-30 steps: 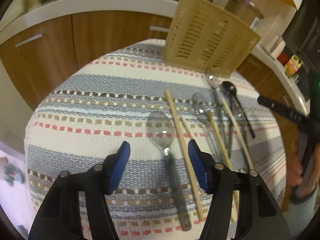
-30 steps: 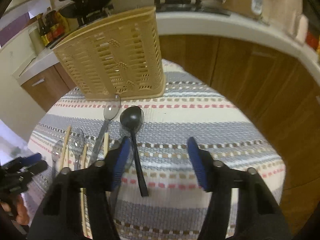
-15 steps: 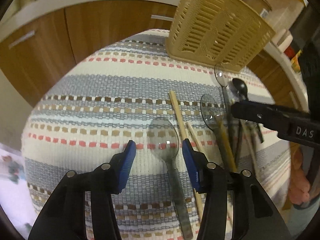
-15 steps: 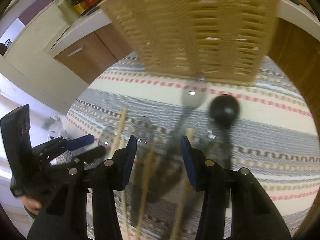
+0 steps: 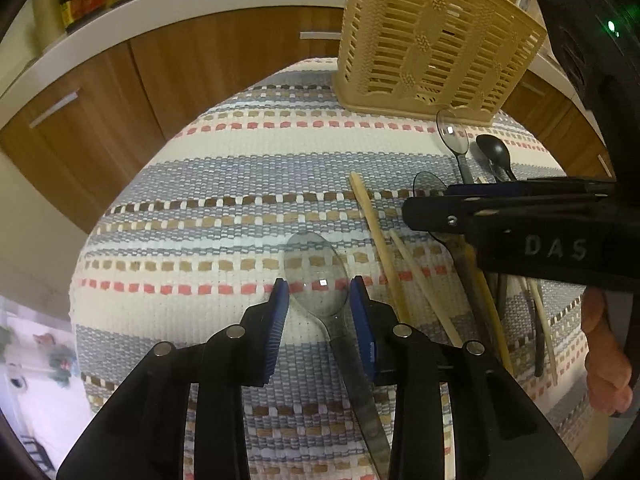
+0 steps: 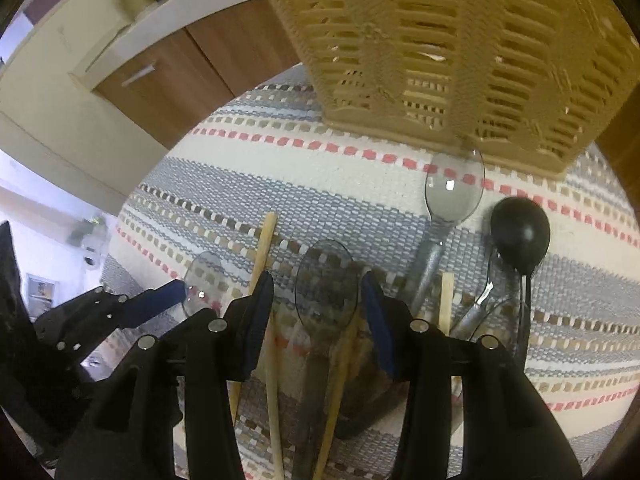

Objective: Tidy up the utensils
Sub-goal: 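Lower the left tool onto a clear plastic spoon and close while the right tool grasps another clear spoon, then lift both held clear spoons up over the beige utensil caddy, then open both tools to drop the clear spoons into the caddy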

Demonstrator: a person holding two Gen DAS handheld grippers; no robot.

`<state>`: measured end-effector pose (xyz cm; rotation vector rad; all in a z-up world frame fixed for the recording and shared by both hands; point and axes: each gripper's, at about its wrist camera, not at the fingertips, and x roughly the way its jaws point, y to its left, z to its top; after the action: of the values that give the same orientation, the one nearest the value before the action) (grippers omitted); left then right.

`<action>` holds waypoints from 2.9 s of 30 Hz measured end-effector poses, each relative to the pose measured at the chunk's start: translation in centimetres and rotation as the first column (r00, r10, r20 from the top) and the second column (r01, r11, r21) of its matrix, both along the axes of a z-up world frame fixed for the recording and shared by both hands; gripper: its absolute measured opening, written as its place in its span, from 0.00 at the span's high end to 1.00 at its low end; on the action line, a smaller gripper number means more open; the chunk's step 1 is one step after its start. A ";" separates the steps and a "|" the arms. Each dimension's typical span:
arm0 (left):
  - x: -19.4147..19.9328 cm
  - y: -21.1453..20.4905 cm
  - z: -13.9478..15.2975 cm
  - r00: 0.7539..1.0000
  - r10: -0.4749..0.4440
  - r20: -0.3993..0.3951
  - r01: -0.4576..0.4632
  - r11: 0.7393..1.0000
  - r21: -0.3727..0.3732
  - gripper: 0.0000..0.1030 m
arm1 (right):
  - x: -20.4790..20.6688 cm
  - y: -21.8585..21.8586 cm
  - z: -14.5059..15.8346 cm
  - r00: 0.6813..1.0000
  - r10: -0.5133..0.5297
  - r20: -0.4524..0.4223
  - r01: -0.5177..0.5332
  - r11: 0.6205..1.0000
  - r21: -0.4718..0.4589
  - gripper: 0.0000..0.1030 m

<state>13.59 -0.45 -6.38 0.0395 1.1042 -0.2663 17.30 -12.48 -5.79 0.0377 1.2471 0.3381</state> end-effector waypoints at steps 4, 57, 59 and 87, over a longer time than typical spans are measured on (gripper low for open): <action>-0.1 -1.0 -0.3 1.000 -0.015 0.001 0.015 0.999 0.040 0.58 | 0.2 0.8 -0.1 1.000 0.004 -0.004 -0.004 0.999 -0.042 0.59; 11.2 -5.1 15.7 0.590 0.241 0.771 -0.130 0.970 -0.204 0.71 | 6.1 -13.4 17.1 0.561 -0.277 0.780 0.253 0.955 0.157 0.72; 11.3 -4.9 14.7 0.600 0.247 0.761 -0.135 0.969 -0.209 0.71 | 6.0 -13.3 16.3 0.566 -0.269 0.779 0.248 0.957 0.150 0.72; 3.1 1.0 14.9 0.911 0.154 0.383 -0.046 0.960 -0.277 0.57 | -3.4 -12.5 16.3 0.805 -0.253 0.536 0.229 0.967 0.112 0.45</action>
<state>16.66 0.57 8.52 -0.1926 0.6506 -0.2942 13.93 -24.94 10.50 0.1271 0.6496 0.1333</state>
